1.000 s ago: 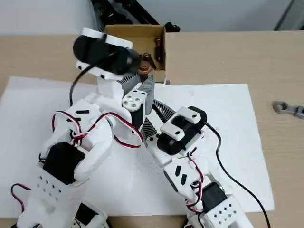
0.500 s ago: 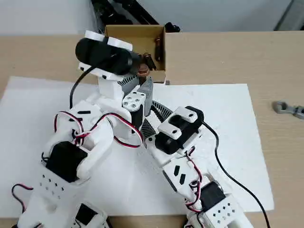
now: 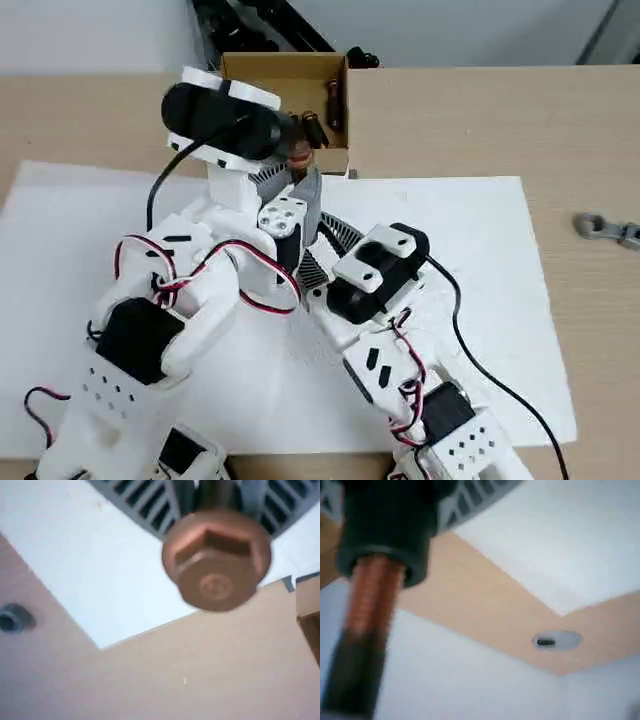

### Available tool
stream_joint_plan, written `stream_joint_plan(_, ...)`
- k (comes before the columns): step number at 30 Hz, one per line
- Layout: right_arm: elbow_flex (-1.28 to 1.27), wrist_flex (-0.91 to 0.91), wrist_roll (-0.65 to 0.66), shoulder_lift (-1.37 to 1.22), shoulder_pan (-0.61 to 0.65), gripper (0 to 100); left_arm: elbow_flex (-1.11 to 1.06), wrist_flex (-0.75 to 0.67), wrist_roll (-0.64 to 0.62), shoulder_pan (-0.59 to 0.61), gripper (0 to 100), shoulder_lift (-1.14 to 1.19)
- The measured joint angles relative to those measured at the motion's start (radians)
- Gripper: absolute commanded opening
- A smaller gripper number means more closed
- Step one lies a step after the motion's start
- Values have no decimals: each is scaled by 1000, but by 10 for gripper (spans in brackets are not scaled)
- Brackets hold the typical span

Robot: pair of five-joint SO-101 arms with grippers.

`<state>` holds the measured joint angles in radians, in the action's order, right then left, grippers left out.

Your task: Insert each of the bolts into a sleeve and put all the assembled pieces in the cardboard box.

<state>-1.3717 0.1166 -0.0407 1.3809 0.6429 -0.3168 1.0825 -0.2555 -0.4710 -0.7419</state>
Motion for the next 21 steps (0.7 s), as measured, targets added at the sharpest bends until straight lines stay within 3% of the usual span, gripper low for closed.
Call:
stream_joint_plan(7, 3, -2, -2, 2, 3, 2, -3, 23, -103, 5, 129, 5)
stream_joint_plan(13, 2, 21, -8, 0, 3, 2, 2, 80, -140, 5, 145, 3)
stream_joint_plan(21, 71, 101, -121, 0, -2, 2, 6, 86, -152, 21, 140, 3)
